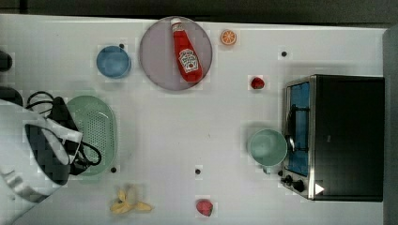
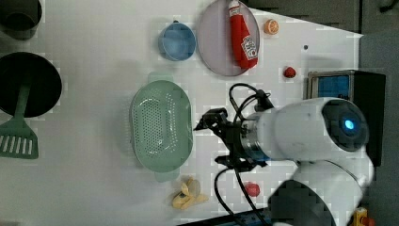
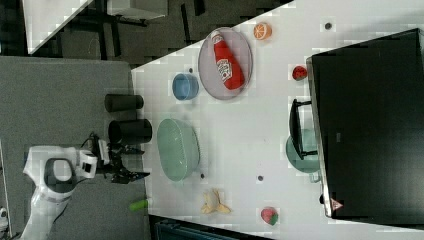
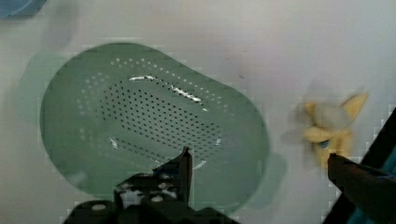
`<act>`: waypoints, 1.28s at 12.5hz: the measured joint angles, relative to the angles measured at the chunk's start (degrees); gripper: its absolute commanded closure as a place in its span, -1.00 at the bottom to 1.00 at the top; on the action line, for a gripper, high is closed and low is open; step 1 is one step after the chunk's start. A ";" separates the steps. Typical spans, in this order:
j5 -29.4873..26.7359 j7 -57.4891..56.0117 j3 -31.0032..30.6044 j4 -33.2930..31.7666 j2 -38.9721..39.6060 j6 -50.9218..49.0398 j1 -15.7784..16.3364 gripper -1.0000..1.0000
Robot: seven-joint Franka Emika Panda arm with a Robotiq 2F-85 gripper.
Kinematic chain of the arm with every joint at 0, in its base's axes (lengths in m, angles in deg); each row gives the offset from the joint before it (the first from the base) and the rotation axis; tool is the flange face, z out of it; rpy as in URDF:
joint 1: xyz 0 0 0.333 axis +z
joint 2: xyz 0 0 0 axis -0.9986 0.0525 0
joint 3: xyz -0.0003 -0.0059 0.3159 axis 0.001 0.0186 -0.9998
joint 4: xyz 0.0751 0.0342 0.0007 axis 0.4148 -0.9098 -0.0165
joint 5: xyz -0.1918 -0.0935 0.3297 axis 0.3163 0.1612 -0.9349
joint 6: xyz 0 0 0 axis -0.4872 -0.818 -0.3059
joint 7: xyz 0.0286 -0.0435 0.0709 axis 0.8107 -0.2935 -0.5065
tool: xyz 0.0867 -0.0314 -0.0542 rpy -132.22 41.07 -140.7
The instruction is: Drag strainer left to right.
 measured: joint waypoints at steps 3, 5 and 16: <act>0.93 9.06 0.87 -0.17 4.63 8.60 0.12 -1.00; 2.05 14.10 0.64 -0.17 9.75 16.13 -0.65 -1.00; 9.93 24.51 5.71 -7.78 20.45 32.58 -0.29 -1.00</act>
